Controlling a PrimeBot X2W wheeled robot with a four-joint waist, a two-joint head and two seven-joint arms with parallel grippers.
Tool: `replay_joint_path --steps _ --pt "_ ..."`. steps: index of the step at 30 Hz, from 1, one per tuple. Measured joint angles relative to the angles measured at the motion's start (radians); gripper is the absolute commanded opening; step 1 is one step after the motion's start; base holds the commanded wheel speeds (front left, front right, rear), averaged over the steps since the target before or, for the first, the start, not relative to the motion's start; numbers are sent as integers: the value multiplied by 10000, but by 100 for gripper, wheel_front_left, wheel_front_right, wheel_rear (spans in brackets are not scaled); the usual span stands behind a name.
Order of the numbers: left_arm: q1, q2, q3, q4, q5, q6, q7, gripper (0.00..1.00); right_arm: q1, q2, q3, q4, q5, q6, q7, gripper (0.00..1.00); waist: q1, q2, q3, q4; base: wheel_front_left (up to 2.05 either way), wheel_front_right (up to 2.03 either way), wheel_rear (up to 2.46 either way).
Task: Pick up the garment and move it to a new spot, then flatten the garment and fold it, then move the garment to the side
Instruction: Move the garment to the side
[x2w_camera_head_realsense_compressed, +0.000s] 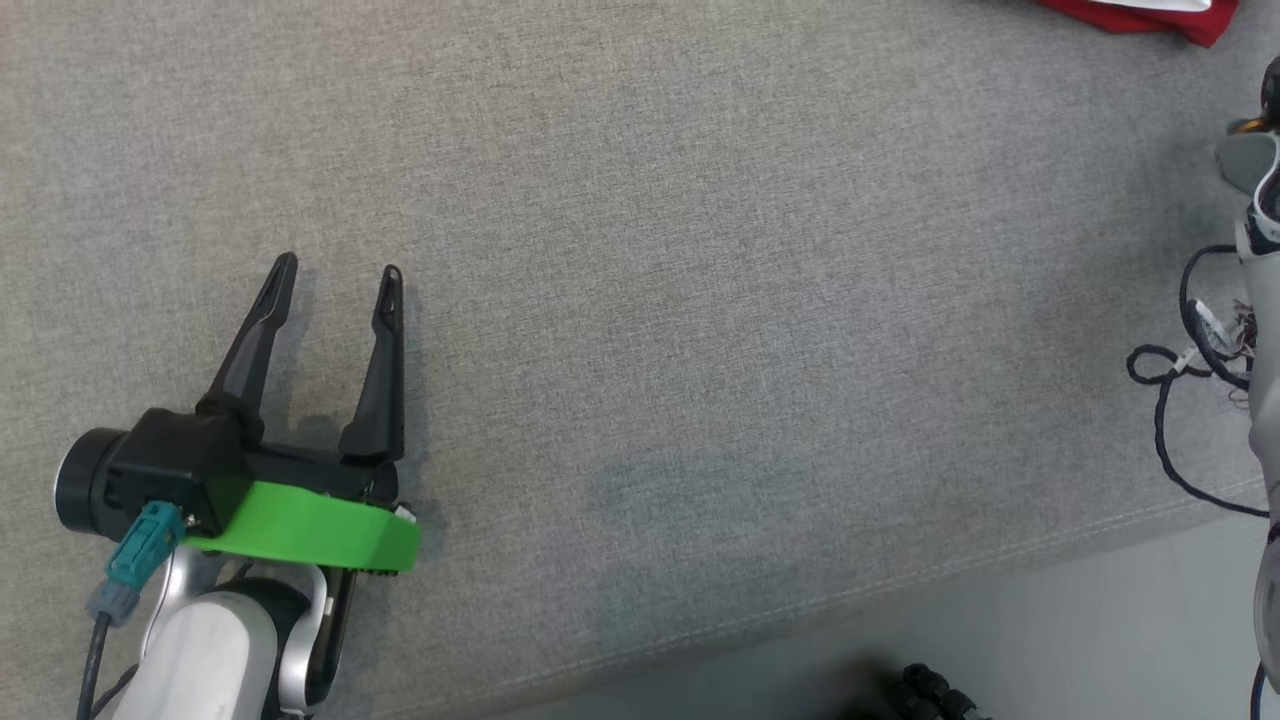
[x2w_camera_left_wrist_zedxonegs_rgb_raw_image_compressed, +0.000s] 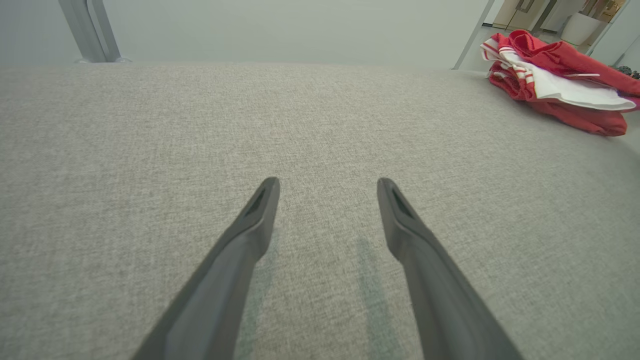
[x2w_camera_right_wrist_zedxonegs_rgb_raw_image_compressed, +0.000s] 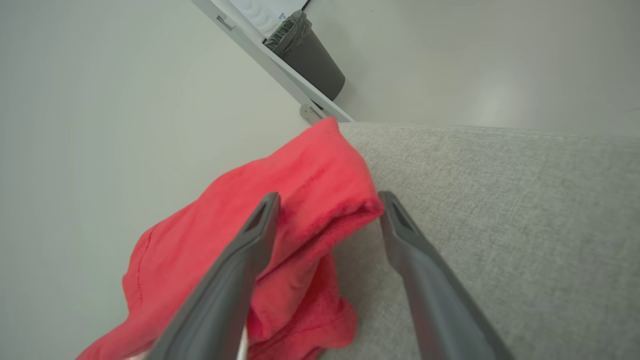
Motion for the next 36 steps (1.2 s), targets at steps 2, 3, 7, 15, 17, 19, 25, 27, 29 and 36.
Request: replay_joint_path --steps 2,3,7,15,17,19,25,27,29,36 --pt "1 0 2 19 -2 0 -2 100 196 56 -38 42 -151 77 0 100 0 0 -72 -56 0 0 0" --pt "1 0 4 44 -2 0 -8 100 306 84 -58 50 -253 88 0 100 0 0 -112 -88 0 0 0" --pt "1 -6 8 123 -6 0 -23 100 727 125 -82 65 -709 255 0 100 0 0 -307 -217 0 0 0" --pt "3 -96 -44 466 -153 -12 -268 100 1390 59 -163 -303 -1789 353 0 100 0 0 -895 -492 0 0 0" --pt "3 -148 -84 617 -234 -15 -366 100 1427 -23 -123 -593 -2211 401 2 100 0 0 -1089 -560 0 0 0" --pt "2 -280 -86 754 -366 -17 -468 100 1454 -81 -54 -928 -2589 458 2 100 0 0 -1302 -624 0 0 0" --pt "-3 -788 -56 1145 -809 -90 -809 100 1708 44 288 -1910 -3532 654 2 100 0 0 -2047 -780 0 0 0" --pt "-14 -794 -52 1325 -782 -90 -936 100 1830 236 362 -2176 -3749 700 0 100 0 0 -2312 -814 0 0 0" --pt "-20 -780 -8 1498 -675 -90 -1087 100 1999 520 382 -2280 -3760 708 2 100 0 0 -2587 -837 0 0 0" --pt "-3 -918 71 2176 -541 -79 -1336 100 3041 965 1011 -2863 -4265 880 2 100 0 0 -3568 -807 0 0 0"
